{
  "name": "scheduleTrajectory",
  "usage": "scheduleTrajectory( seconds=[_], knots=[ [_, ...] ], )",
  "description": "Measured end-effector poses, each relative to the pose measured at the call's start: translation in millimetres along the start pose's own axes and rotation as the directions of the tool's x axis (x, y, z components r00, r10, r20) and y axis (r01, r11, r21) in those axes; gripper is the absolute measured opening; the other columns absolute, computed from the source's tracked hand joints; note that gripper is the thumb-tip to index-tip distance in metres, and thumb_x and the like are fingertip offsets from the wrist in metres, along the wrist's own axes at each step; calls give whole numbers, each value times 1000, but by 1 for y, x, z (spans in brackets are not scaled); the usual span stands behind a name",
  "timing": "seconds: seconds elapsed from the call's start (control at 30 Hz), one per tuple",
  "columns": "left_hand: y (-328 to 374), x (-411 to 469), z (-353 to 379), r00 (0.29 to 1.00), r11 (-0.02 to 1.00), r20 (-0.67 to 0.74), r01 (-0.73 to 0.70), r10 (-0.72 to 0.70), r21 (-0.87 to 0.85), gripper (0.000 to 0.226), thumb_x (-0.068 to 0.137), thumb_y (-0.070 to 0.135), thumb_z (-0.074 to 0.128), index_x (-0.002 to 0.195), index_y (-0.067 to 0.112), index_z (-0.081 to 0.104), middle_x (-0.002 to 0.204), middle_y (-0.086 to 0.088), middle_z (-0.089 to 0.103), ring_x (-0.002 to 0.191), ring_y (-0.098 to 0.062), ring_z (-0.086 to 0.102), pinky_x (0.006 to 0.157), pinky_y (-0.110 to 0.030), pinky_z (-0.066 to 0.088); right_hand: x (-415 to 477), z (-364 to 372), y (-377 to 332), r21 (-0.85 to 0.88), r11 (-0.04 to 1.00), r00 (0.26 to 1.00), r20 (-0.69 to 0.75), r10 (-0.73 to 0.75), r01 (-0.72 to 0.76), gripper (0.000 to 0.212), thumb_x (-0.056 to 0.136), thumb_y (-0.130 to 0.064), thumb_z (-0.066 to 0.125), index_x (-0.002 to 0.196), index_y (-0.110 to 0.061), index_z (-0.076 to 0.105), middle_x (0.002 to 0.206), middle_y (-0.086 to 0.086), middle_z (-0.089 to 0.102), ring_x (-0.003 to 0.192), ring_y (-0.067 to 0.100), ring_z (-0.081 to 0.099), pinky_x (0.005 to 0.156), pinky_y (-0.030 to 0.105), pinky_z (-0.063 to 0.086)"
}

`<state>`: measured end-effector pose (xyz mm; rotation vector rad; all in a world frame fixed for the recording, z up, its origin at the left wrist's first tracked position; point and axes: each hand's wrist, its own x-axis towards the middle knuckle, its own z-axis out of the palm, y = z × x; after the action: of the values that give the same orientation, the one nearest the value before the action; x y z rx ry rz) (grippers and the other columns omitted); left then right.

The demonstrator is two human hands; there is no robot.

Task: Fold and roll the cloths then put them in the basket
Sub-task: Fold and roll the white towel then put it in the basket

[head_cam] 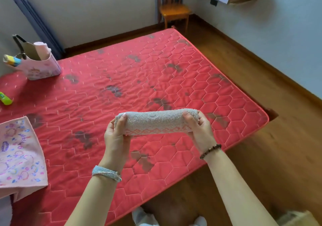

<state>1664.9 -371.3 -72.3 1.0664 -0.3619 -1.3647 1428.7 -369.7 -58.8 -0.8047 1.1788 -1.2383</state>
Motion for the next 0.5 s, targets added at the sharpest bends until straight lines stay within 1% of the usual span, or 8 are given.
scheduleTrajectory(
  seconds=[0.03,0.07,0.13,0.2,0.27,0.33,0.43,0.5],
  knots=[
    [-12,-5,14,1000,1000,5,16,-16,6,43,84,23,71,121,9,54,104,-7,63,92,-18,64,78,-33,59,-4,-19,-5,-19,1000,1000,-15,-12,11,31,81,-35,77,102,-17,63,95,5,69,94,23,65,90,47,52],
    [-26,-13,30,999,999,12,33,-34,13,37,85,22,70,118,10,55,103,-7,63,93,-18,64,79,-33,58,-10,-42,-11,-37,999,999,-39,-23,21,28,81,-37,76,100,-19,64,95,5,69,94,23,65,91,50,52],
    [-52,-28,61,997,998,21,69,-69,12,21,91,18,67,110,14,58,103,-5,64,92,-17,64,79,-31,58,-21,-81,-21,-78,996,994,-96,-46,38,27,79,-43,76,95,-23,66,95,6,69,94,25,65,92,57,50],
    [-76,-43,97,994,994,28,106,-107,18,15,92,16,64,107,15,59,101,-4,65,89,-15,65,75,-28,60,-33,-120,-35,-106,993,984,-163,-78,61,33,76,-50,76,93,-23,66,94,6,68,95,27,66,91,60,49],
    [-97,-57,132,989,991,55,135,-136,19,15,92,16,64,106,15,60,102,-4,65,88,-13,66,74,-27,60,-43,-156,-51,-135,988,971,-212,-107,79,41,74,-55,77,95,-21,65,94,8,67,98,35,66,90,65,49],
    [-114,-68,167,982,987,93,162,-164,21,14,92,16,65,105,16,61,103,-4,65,90,-14,66,78,-29,60,-51,-188,-69,-143,986,958,-260,-125,90,40,73,-54,77,95,-23,66,98,11,69,105,40,65,91,65,49],
    [-133,-78,213,972,982,140,185,-187,27,11,91,15,66,101,16,61,100,-3,66,89,-13,66,80,-31,58,-61,-227,-93,-148,982,929,-333,-159,115,41,73,-53,78,97,-22,67,107,18,69,106,39,64,91,64,49],
    [-146,-84,241,964,979,175,195,-202,57,11,91,14,66,101,15,61,99,-3,65,90,-15,65,80,-33,58,-66,-253,-105,-160,979,904,-388,-180,126,43,72,-54,77,97,-21,67,107,19,69,105,37,66,90,63,50]
  ],
)
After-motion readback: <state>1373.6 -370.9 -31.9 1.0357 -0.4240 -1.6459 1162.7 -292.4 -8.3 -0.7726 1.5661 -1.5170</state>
